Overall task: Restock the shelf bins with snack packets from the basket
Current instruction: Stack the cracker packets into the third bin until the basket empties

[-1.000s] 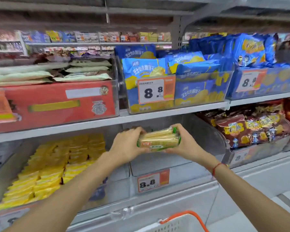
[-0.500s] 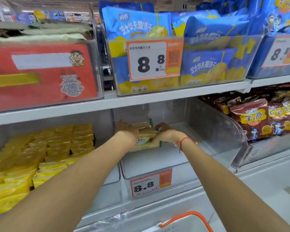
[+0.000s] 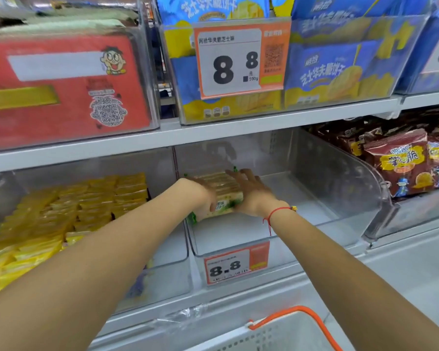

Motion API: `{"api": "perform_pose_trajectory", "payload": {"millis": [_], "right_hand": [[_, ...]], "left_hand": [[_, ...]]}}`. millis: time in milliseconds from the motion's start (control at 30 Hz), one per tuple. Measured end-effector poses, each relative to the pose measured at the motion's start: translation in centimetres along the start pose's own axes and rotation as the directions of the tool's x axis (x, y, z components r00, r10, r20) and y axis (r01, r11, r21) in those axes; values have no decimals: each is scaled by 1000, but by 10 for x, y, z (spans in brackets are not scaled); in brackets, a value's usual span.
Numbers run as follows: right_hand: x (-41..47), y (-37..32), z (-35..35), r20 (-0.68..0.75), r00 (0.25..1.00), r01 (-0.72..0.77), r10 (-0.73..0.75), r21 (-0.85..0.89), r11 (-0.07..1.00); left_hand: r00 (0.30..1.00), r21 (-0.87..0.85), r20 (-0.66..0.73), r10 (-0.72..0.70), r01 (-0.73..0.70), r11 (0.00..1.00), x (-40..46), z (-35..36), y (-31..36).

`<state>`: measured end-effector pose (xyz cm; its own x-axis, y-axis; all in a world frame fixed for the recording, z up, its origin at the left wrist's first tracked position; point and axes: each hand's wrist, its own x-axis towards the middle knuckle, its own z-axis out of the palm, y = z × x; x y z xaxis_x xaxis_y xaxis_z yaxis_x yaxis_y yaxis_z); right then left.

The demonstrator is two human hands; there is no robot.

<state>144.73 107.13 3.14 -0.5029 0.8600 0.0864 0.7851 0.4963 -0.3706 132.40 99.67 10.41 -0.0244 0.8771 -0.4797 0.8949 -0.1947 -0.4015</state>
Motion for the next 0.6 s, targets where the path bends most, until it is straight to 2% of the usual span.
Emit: {"api": "perform_pose_trajectory", "payload": {"millis": [133,367,433,567,600], "right_hand": [[-1,2,4,124,992,30,-17,-101,994],[-3,-1,1,194,980,68,-43,-122,990],[-4,-1,0,134,988,91,-72,-143,985],[-6,-3,-6,-102,971,184,-215,-251,950],[-6,-5,-7,-111,967,192,-228,-266,945]], "left_hand": [[997,56,74,-30,26,998,5,1,2],[981,110,182,-71,51,993,10,1,5],[983,127,167,-70,49,991,11,2,4],[998,224,-9,-60,60,973,11,7,0],[999,207,7,-42,40,978,11,7,0]]}}
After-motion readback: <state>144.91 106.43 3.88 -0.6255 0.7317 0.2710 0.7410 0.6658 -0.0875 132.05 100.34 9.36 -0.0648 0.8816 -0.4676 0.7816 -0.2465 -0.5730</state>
